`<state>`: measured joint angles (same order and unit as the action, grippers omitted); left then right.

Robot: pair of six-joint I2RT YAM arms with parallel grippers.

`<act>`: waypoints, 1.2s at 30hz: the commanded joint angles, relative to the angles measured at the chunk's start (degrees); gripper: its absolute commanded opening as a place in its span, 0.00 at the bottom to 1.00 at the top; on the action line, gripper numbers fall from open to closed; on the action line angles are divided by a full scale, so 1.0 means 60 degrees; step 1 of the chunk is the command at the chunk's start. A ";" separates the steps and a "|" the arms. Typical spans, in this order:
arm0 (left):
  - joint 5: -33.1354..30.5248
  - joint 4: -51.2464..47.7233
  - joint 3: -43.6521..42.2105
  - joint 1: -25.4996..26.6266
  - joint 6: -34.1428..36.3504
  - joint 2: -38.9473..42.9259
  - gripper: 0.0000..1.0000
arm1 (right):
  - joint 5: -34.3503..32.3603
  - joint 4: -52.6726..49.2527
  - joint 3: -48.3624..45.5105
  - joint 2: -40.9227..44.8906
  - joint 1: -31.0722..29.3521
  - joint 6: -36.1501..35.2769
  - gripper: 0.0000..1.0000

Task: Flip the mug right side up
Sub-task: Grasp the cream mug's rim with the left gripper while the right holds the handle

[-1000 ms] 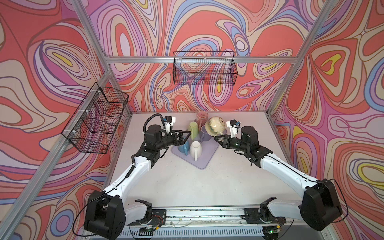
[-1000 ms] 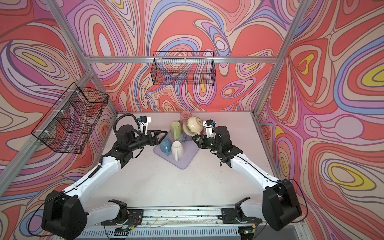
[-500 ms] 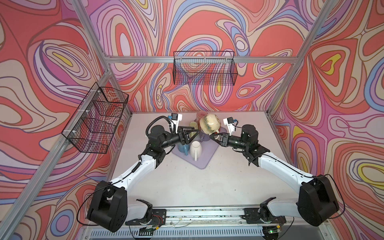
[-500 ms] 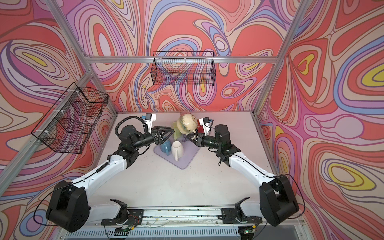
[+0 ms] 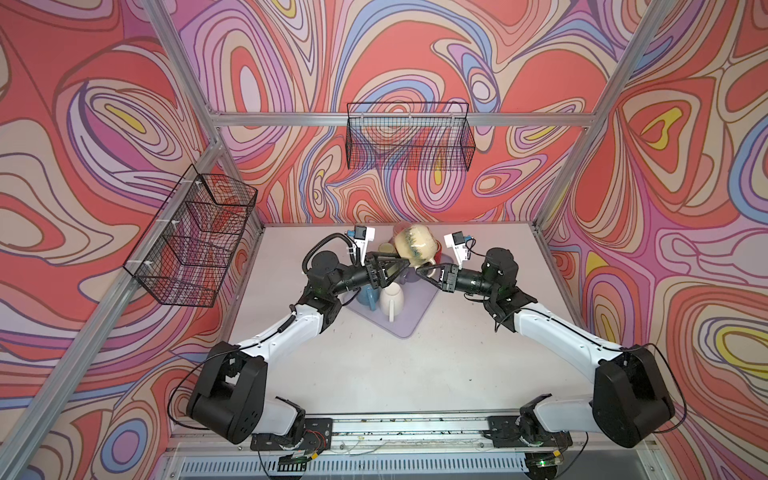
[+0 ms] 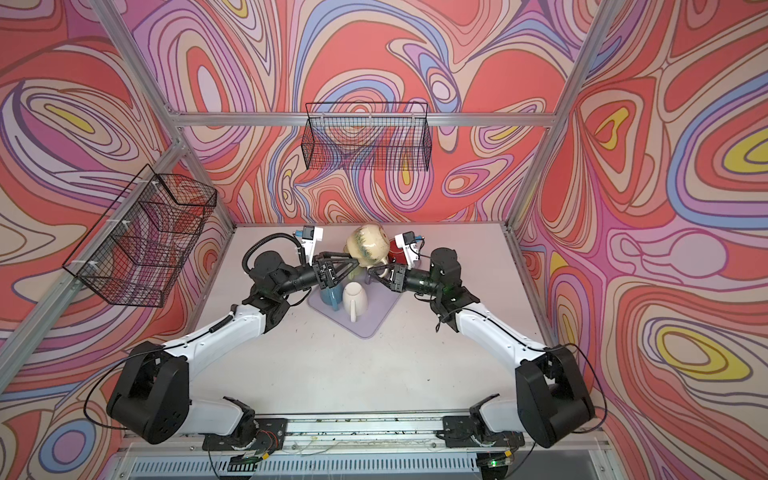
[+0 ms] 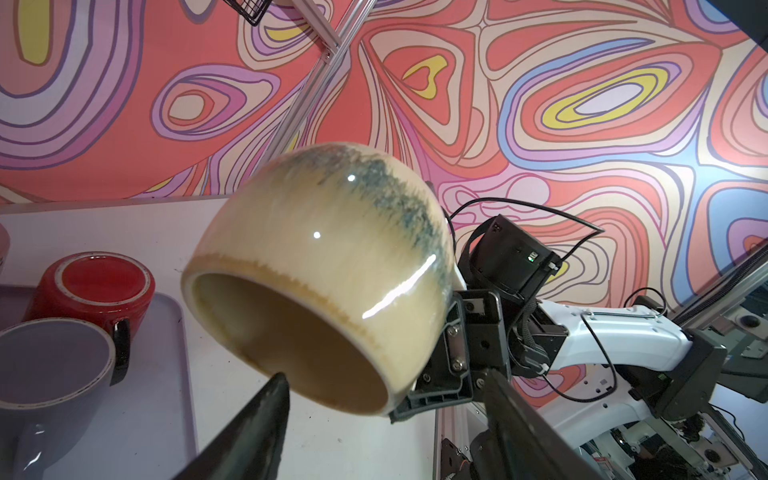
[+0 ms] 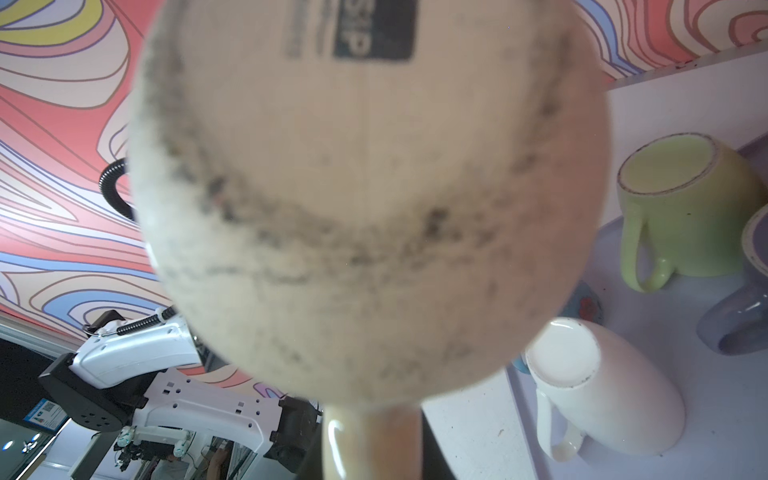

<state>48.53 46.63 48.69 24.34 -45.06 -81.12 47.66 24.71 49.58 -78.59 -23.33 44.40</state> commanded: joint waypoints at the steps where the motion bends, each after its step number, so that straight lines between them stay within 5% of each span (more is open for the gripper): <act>1: 0.0227 0.0760 0.0401 0.0118 -0.0221 -0.0077 0.74 | 0.0389 0.1895 0.0298 -0.0069 -0.0021 0.0246 0.00; 11: -0.0015 0.1313 0.0345 0.0177 -0.0436 -0.0259 0.66 | 0.0294 0.1976 0.0354 -0.0271 -0.0186 0.0225 0.00; 23: 0.0029 0.2372 0.0484 0.0199 -0.1103 -0.0875 0.45 | 0.0165 0.2460 0.0106 -0.0567 -0.0359 0.0461 0.00; 36: 0.0129 0.2449 0.0426 0.0185 -0.0957 -0.0869 0.11 | 0.0113 0.3032 0.0058 -0.0974 -0.0409 0.0767 0.00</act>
<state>51.00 60.53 49.91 24.97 -50.57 -86.04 51.88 36.49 49.43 -83.44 -25.19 53.60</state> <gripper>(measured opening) 0.172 0.167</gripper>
